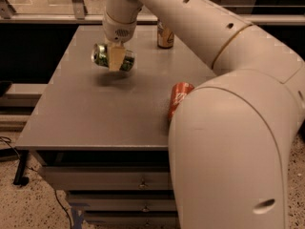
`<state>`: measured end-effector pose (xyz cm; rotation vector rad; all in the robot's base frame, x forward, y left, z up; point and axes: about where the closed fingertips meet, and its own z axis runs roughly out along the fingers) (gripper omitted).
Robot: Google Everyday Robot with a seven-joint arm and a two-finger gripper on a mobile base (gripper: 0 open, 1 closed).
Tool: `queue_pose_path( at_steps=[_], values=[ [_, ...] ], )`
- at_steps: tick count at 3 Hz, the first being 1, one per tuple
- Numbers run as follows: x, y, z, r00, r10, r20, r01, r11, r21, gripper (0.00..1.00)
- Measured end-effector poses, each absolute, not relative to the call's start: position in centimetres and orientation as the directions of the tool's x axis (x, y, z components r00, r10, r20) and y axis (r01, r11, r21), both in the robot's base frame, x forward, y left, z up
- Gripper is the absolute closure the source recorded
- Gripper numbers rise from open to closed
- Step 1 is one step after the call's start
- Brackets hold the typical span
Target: Knock green can over
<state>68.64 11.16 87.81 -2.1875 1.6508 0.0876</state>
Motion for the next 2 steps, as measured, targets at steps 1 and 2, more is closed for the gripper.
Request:
queue_pose_path(
  at_steps=[1,2],
  values=[
    [67.21,11.29,86.59,0.387,-0.903,-0.187,-0.910,-0.340,-0.238,0.82],
    [66.34,11.85,85.95,0.444,-0.884,-0.145,-0.886,-0.409,-0.217,0.59]
  ],
)
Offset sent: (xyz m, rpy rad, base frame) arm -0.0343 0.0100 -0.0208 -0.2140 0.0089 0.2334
